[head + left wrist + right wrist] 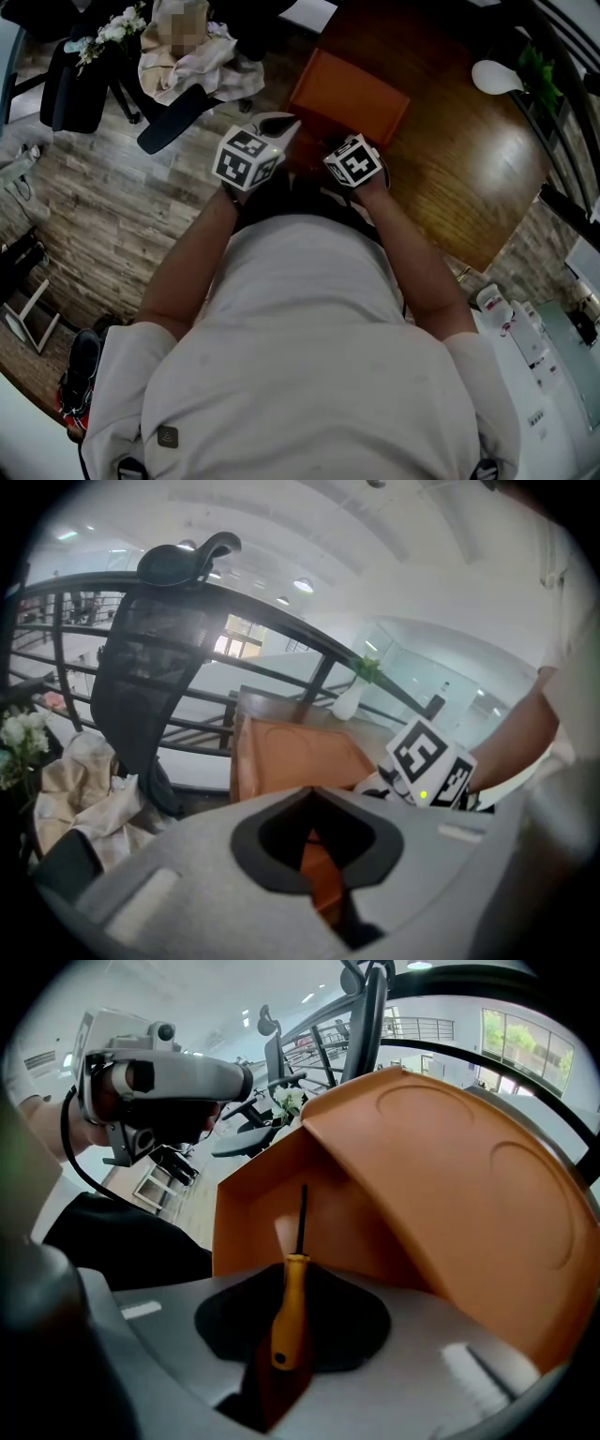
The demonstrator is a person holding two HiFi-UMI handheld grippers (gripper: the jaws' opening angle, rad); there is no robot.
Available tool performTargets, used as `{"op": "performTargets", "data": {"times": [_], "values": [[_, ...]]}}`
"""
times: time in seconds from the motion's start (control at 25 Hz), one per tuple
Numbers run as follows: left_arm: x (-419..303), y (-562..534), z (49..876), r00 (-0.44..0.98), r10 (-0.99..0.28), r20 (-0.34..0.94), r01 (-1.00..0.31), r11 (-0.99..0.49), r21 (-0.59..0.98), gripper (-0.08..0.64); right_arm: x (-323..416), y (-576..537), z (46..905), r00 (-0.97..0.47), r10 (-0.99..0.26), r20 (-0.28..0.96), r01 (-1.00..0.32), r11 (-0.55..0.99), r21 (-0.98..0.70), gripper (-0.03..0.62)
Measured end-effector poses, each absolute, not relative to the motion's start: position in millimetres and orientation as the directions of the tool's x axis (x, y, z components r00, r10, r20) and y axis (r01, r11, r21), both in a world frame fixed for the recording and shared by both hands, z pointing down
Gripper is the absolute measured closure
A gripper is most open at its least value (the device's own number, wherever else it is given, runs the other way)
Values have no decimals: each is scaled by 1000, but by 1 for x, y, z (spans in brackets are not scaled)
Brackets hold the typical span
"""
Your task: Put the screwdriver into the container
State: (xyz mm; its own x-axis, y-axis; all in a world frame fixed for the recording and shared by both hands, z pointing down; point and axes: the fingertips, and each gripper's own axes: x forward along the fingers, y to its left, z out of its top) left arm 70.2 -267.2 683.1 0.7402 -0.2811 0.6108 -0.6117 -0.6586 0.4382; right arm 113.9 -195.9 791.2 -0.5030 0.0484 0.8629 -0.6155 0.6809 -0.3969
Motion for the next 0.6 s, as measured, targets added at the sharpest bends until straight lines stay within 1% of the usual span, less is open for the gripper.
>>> {"op": "performTargets", "data": {"times": [0.4,0.6], "values": [[69,-266,683,738,-273,617,-608,-665,433,555,114,-196,790,-512,45,858,-623,668,-407,502],[70,-264,681,738,-271,617,-606,-670,430,555,116,-199,782,-525,25,851,-633,657,-410,502]]}}
